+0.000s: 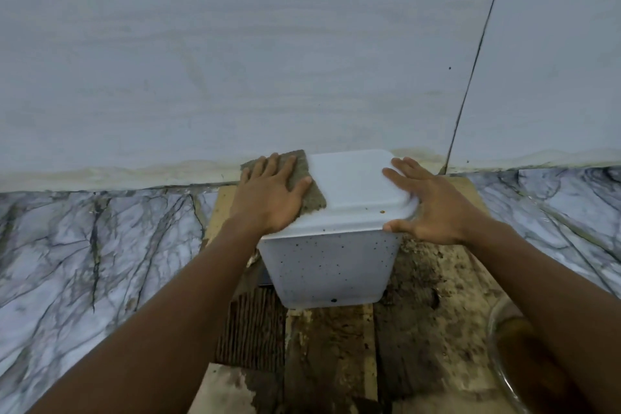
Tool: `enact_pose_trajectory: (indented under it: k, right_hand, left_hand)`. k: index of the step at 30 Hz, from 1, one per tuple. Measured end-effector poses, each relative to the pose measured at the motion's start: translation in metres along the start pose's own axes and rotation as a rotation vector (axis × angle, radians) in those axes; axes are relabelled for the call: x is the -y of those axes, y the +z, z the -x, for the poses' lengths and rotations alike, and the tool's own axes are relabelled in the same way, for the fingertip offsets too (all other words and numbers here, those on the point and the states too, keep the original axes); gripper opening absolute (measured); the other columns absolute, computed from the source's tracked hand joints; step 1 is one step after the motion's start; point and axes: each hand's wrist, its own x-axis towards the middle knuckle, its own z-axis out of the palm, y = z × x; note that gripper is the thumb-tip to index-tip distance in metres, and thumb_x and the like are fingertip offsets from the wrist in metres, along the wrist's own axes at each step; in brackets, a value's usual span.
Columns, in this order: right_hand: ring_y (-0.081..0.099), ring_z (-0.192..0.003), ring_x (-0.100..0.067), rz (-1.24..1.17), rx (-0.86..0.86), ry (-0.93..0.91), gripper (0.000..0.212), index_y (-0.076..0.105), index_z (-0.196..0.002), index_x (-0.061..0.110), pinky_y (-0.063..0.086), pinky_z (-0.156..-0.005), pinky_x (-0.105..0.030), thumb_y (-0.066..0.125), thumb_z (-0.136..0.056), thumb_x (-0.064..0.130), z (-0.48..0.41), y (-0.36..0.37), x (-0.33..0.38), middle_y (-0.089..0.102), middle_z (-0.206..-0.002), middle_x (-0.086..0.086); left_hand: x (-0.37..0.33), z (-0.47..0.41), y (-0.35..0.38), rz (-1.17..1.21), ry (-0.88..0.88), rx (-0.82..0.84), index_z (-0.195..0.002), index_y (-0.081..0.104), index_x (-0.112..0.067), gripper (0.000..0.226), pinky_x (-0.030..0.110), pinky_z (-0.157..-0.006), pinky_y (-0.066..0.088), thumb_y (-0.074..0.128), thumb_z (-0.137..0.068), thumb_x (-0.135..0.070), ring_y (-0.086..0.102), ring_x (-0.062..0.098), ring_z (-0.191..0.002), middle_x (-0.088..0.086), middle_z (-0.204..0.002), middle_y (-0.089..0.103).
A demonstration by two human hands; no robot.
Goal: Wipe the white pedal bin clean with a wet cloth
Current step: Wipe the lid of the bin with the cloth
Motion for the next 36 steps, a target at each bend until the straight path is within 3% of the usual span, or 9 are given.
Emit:
enact_pose_trajectory:
  k: [3,8,10,13,16,24,32,36]
  right_hand:
    - [0.001,-0.153,-0.009,0.003,-0.001,0.005,0.109,0.02,-0.157,0.03,0.007,-0.124,-0.036,0.073,-0.07,0.068,-0.001,-0.001,-0.001,0.008,-0.166,0.008]
    - [0.004,-0.153,-0.012,-0.06,-0.013,-0.014,0.105,0.025,-0.156,0.029,0.012,-0.125,-0.042,0.08,-0.071,0.057,0.002,0.0,-0.005,0.012,-0.165,0.007]
    - [0.004,-0.153,-0.011,-0.086,-0.018,-0.028,0.102,0.026,-0.156,0.024,0.016,-0.124,-0.046,0.081,-0.074,0.051,0.004,0.0,-0.008,0.013,-0.166,0.005]
    - [0.002,-0.152,-0.007,-0.08,-0.002,-0.017,0.108,0.023,-0.156,0.027,0.012,-0.125,-0.041,0.078,-0.07,0.061,0.004,-0.001,-0.005,0.011,-0.166,0.008]
    - [0.001,-0.152,-0.006,-0.091,0.004,-0.017,0.108,0.023,-0.156,0.03,0.009,-0.125,-0.04,0.077,-0.069,0.063,0.003,-0.003,-0.004,0.01,-0.166,0.01]
    - [0.002,-0.153,-0.013,-0.084,0.017,-0.021,0.107,0.021,-0.157,0.022,0.013,-0.125,-0.046,0.078,-0.073,0.057,0.002,-0.005,-0.01,0.011,-0.166,0.003]
    - [0.001,-0.153,-0.008,-0.104,0.041,-0.009,0.108,0.021,-0.157,0.032,0.008,-0.125,-0.048,0.08,-0.07,0.059,0.002,-0.009,-0.006,0.009,-0.166,0.01]
    - [-0.001,-0.153,-0.008,-0.094,0.049,0.001,0.108,0.018,-0.157,0.032,0.006,-0.125,-0.045,0.079,-0.071,0.058,0.002,-0.01,-0.008,0.007,-0.166,0.009]
  left_hand:
    - [-0.035,-0.001,0.005,-0.048,-0.006,-0.004,-0.164,0.003,-0.025,0.072,0.052,-0.127,-0.003,0.007,-0.103,-0.062,-0.005,0.031,-0.158,0.007,-0.172,0.0]
    - [-0.101,0.008,0.02,-0.077,0.232,-0.029,-0.164,0.002,-0.023,0.073,0.054,-0.127,-0.002,0.004,-0.103,-0.063,-0.003,0.033,-0.158,0.01,-0.171,0.003]
    - [-0.102,0.013,0.024,-0.124,0.353,-0.033,-0.164,0.0,-0.025,0.074,0.051,-0.127,-0.001,0.006,-0.102,-0.066,-0.002,0.029,-0.158,0.007,-0.172,0.003]
    - [-0.072,0.016,0.022,-0.149,0.464,-0.077,-0.163,0.002,-0.031,0.073,0.042,-0.129,0.001,0.013,-0.101,-0.069,0.001,0.019,-0.159,-0.001,-0.172,0.005]
    - [-0.044,0.018,0.018,-0.113,0.422,-0.079,-0.163,0.006,-0.035,0.074,0.037,-0.129,-0.001,0.016,-0.099,-0.071,0.002,0.014,-0.158,-0.006,-0.171,0.006]
    - [-0.106,0.006,0.024,-0.154,0.401,-0.047,-0.164,0.003,-0.023,0.079,0.054,-0.127,0.002,0.02,-0.101,-0.068,0.001,0.031,-0.158,0.01,-0.172,0.007]
    - [-0.065,0.009,0.018,-0.095,0.458,-0.064,-0.163,0.008,-0.035,0.073,0.041,-0.129,0.001,0.024,-0.1,-0.069,0.004,0.017,-0.158,-0.004,-0.172,0.008]
    - [-0.077,0.008,0.02,-0.14,0.415,-0.078,-0.163,0.011,-0.031,0.082,0.047,-0.128,0.005,0.018,-0.093,-0.072,0.008,0.023,-0.158,0.001,-0.171,0.013]
